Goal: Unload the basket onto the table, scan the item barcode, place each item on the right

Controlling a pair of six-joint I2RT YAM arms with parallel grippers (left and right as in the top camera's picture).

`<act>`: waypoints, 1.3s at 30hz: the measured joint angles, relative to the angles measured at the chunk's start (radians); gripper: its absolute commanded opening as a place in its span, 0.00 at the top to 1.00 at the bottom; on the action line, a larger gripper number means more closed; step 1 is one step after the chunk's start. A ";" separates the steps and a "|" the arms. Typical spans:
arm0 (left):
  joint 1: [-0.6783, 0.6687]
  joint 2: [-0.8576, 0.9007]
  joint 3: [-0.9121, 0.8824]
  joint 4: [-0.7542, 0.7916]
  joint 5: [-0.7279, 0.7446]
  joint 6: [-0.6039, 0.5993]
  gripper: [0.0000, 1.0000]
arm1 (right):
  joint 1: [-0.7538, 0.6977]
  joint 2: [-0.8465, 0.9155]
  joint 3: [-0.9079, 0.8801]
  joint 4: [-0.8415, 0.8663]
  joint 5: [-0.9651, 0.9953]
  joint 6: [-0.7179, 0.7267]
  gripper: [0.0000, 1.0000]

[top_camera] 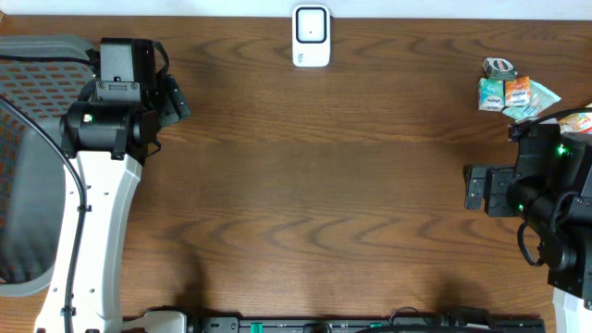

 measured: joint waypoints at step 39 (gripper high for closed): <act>0.000 0.000 0.000 0.000 0.000 0.000 0.02 | 0.000 0.014 -0.071 -0.024 -0.021 0.146 0.01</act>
